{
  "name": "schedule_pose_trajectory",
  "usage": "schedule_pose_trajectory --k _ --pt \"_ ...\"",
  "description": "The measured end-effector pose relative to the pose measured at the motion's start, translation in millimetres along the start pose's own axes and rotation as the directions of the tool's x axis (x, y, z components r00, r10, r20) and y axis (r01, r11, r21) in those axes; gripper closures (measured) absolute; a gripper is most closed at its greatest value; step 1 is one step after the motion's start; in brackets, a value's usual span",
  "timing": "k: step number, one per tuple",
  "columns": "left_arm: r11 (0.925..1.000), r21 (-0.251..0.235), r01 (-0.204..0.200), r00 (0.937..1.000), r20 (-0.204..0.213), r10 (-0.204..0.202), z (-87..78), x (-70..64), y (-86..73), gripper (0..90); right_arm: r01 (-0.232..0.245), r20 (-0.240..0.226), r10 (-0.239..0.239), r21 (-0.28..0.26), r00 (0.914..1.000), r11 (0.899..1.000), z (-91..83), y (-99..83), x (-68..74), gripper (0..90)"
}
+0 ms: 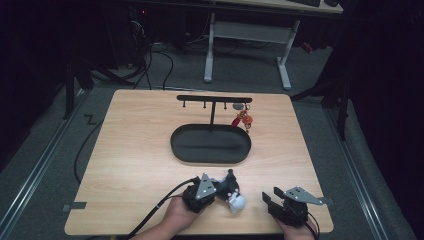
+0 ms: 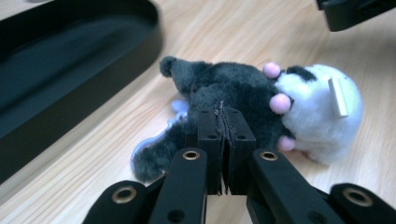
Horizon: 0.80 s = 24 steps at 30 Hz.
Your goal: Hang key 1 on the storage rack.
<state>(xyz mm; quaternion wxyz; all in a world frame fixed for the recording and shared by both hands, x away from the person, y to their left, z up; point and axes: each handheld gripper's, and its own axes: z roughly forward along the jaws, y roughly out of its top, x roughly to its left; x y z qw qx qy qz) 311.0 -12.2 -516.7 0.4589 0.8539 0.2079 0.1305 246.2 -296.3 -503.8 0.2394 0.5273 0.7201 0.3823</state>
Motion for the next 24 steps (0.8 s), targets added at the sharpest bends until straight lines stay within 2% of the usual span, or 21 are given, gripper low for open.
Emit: schedule_pose_trajectory --k 3,7,9,12,14,17,20,24 --pt "0.9999 0.005 -0.014 0.9997 0.021 0.014 16.7 -12.2 11.5 86.8 -0.009 0.015 0.009 -0.008 0.9998 1.0 -2.5 -0.5 -5.0 49.4" --pt "0.9994 0.014 -0.033 0.999 0.032 0.033 33.9 -23.8 22.3 86.7 -0.015 0.059 0.015 -0.001 0.9981 1.0 -4.2 -3.3 -13.6 49.4" --pt "0.9993 0.004 -0.038 0.9985 0.04 0.038 35.3 -28.8 25.1 85.9 -0.034 0.062 0.034 -0.002 0.9975 0.999 -4.4 -5.2 -19.0 49.4" --pt "0.9974 -0.034 -0.063 0.9939 0.088 0.066 26.4 -42.3 27.3 86.3 -0.058 0.068 0.058 -0.01 0.996 0.998 -7.1 -6.2 -24.4 49.4" --pt "0.997 -0.025 -0.073 0.9893 0.124 0.076 25.0 -51.3 25.5 89.2 -0.071 0.065 0.072 -0.018 0.9953 0.997 -8.7 -6.3 -26.1 49.4" --pt "0.9951 0.01 -0.098 0.982 0.163 0.095 33.5 -63.2 24.6 89.7 -0.084 0.06 0.085 -0.019 0.9946 0.996 -7.9 -6.7 -27.4 49.4" --pt "0.9961 0.026 -0.084 0.9834 0.164 0.078 46.4 -64.8 31.3 89.7 -0.084 0.062 0.085 -0.022 0.9945 0.996 -8.0 -6.5 -27.6 49.3" --pt "0.9954 0.036 -0.089 0.9825 0.168 0.082 60.6 -70.3 38.5 89.6 -0.088 0.064 0.089 -0.023 0.994 0.996 -8.2 -7.5 -29.1 48.8"
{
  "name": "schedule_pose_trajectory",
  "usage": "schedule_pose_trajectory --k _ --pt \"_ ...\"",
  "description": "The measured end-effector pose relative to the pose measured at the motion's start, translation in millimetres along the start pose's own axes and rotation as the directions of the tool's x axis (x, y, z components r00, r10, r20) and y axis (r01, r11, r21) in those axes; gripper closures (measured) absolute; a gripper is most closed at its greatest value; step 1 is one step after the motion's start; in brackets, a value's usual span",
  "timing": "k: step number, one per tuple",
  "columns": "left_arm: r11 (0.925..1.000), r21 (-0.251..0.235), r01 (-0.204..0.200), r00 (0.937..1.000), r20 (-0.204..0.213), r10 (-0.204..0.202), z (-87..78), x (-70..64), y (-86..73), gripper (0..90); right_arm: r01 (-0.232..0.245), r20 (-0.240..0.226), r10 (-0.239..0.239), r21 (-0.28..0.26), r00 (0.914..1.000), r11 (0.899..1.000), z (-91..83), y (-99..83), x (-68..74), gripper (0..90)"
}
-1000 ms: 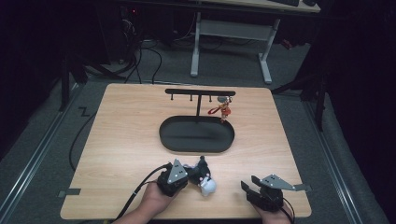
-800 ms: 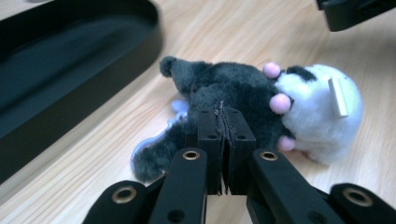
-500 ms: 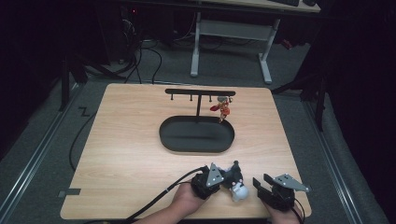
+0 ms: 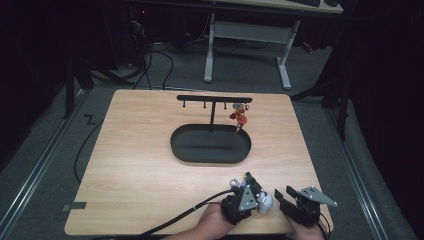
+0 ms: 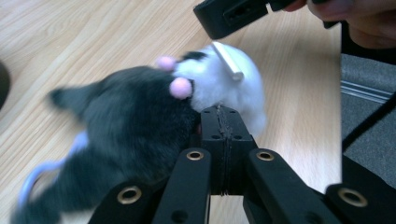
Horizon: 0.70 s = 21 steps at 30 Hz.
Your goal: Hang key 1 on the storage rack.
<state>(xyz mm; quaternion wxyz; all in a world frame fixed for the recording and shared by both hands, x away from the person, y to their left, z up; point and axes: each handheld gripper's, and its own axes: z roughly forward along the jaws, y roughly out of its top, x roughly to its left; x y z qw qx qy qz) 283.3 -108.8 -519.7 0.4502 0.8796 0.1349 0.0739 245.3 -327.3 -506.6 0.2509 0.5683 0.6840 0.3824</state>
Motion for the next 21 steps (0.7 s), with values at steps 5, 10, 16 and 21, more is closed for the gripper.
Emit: schedule_pose_trajectory --k 5,10,16,21 --pt "0.9994 -0.019 -0.028 0.9993 0.023 0.028 -13.1 -3.0 -8.1 85.3 -0.011 0.013 0.011 0.009 0.9999 1.0 1.7 -2.1 -3.9 48.7" --pt "0.9988 -0.043 0.021 0.9996 -0.019 -0.022 -57.0 20.6 -32.5 79.6 -0.011 0.018 0.011 0.012 0.9998 1.0 1.9 -2.7 -5.9 48.8" --pt "0.9958 -0.023 0.088 0.9855 -0.143 -0.091 -114.7 67.1 -72.4 81.0 0.008 0.026 -0.009 0.02 0.9996 1.0 4.0 -1.4 -3.6 48.8" --pt "0.9926 -0.014 0.121 0.9606 -0.25 -0.121 -165.3 101.7 -104.1 79.4 0.009 0.031 -0.009 0.028 0.9995 1.0 6.1 -2.2 -3.2 48.9"
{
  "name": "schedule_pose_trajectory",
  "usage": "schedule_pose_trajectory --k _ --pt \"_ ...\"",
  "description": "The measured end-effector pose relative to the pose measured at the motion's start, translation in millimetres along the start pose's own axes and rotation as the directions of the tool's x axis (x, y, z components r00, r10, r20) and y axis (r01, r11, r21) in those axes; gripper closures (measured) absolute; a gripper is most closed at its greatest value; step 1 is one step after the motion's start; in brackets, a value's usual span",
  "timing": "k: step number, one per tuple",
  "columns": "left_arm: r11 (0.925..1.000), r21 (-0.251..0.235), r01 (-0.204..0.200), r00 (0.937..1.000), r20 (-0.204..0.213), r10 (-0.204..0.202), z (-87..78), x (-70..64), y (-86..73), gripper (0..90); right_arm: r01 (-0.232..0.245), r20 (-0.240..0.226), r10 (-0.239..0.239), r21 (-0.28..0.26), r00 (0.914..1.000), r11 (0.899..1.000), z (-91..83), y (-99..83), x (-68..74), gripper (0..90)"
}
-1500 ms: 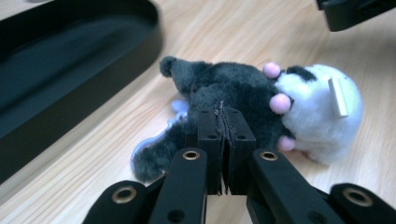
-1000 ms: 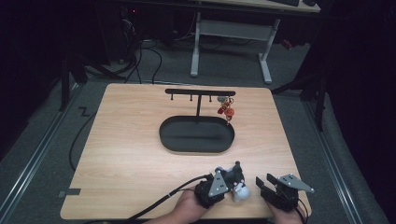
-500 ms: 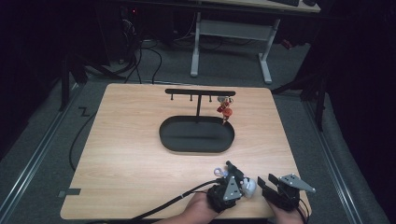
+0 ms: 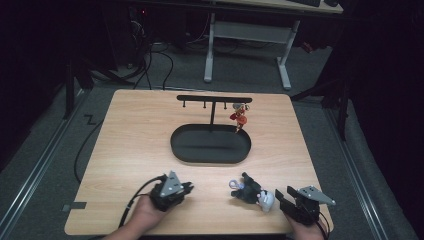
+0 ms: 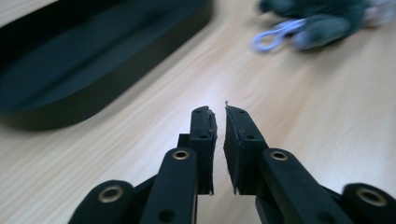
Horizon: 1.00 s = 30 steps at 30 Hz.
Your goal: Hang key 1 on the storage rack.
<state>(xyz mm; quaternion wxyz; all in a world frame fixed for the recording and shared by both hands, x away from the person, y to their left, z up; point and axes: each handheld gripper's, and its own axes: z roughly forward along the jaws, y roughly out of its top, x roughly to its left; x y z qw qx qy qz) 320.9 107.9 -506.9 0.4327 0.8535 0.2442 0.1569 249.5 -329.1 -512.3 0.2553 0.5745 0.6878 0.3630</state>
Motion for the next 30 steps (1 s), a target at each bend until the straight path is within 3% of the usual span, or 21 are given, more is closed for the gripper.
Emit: schedule_pose_trajectory --k 3,5,7,10,19,23,30 --pt "0.9998 0.017 -0.007 0.9958 -0.092 0.009 -12.0 18.8 -22.4 68.7 0.009 0.004 -0.01 0.003 0.9999 1.0 2.2 -0.3 0.1 48.9" --pt "0.9981 0.042 0.044 0.9936 -0.106 -0.039 -13.3 31.4 -29.4 61.6 0.01 -0.001 -0.01 0.009 0.9999 1.0 3.3 0.0 0.2 48.8" --pt "0.9959 0.018 0.089 0.9872 -0.135 -0.086 -15.1 40.6 -29.9 53.9 0.008 -0.003 -0.008 0.014 1.0 1.0 4.5 0.4 0.3 48.8" --pt "0.993 0.004 0.118 0.9799 -0.162 -0.116 -14.4 46.4 -30.8 47.9 0.016 -0.003 -0.016 0.023 0.9999 1.0 6.2 0.9 0.5 48.7" --pt "0.9948 0.021 0.099 0.9853 -0.142 -0.095 -12.3 44.4 -30.3 42.5 0.008 0.02 -0.008 0.04 0.9998 0.999 7.9 -0.3 -0.6 48.7" --pt "0.9945 0.009 0.104 0.9906 -0.09 -0.103 -10.0 44.4 -29.5 42.8 0.022 0.041 -0.024 0.047 0.9988 0.999 7.3 0.2 0.1 48.5" --pt "0.9985 0.017 0.052 0.9966 -0.065 -0.051 -3.1 36.0 -25.5 41.9 0.056 0.084 -0.061 0.067 0.9946 0.996 3.8 5.1 7.7 47.4"
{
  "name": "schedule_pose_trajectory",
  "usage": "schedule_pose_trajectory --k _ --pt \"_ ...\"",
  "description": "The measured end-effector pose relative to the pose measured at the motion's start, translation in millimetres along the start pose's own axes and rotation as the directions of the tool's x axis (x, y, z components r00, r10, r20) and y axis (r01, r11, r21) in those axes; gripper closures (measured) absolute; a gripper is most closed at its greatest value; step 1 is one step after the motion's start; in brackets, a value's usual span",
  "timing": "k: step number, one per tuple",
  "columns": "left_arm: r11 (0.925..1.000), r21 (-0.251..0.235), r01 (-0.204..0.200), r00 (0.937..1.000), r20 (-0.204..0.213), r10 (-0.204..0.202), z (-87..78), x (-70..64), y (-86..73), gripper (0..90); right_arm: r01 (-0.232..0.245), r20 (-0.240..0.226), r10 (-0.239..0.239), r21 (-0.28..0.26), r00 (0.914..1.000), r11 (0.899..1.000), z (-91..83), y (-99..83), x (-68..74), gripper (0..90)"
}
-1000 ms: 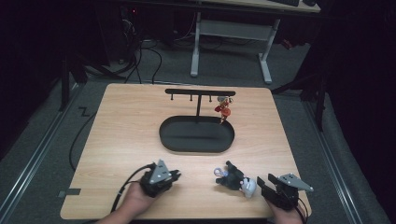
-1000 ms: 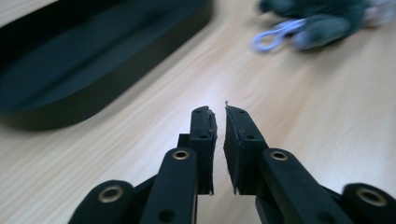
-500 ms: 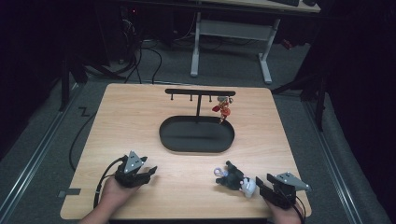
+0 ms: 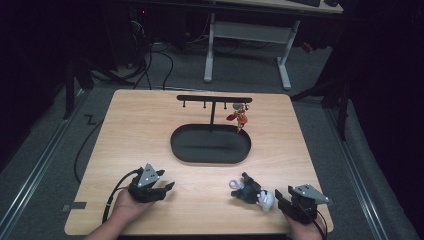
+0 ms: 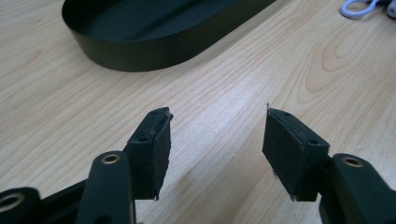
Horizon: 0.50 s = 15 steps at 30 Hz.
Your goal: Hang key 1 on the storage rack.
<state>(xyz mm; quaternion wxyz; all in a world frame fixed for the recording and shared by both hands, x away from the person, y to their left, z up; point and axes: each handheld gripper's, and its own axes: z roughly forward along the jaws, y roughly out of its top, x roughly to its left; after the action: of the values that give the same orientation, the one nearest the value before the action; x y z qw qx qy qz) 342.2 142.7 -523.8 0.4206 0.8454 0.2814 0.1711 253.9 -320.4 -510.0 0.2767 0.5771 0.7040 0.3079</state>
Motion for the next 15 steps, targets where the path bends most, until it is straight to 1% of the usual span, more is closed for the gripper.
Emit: schedule_pose_trajectory --k 4,6,9,11,13,15 --pt "0.9999 -0.001 -0.011 0.9998 0.015 0.011 1.4 -0.8 0.4 41.9 0.009 0.0 -0.009 0.016 1.0 1.0 -3.1 -2.0 4.3 47.5" --pt "0.9999 -0.009 -0.011 0.9998 0.018 0.011 1.1 -1.0 1.2 41.9 0.005 0.006 -0.005 0.021 1.0 1.0 -4.7 -2.5 4.0 47.2" --pt "0.9999 -0.008 -0.012 0.9996 0.025 0.012 1.9 -1.0 1.4 42.0 0.001 0.013 -0.001 0.024 0.9999 1.0 -7.2 -2.1 3.6 46.6" --pt "0.9999 -0.006 -0.014 0.9994 0.031 0.014 2.7 -1.1 1.3 42.0 -0.01 0.005 0.01 0.037 0.9999 0.999 -7.5 -1.9 2.8 45.2" --pt "0.9998 -0.001 -0.018 0.9989 0.043 0.018 3.3 -1.7 1.1 42.0 -0.003 -0.002 0.003 0.066 1.0 0.998 -6.2 -1.4 1.4 44.7" --pt "0.9997 -0.003 -0.026 0.9987 0.045 0.026 3.3 -2.7 1.1 42.0 0.002 -0.005 -0.001 0.092 1.0 0.996 -6.6 -0.4 -1.2 44.6"
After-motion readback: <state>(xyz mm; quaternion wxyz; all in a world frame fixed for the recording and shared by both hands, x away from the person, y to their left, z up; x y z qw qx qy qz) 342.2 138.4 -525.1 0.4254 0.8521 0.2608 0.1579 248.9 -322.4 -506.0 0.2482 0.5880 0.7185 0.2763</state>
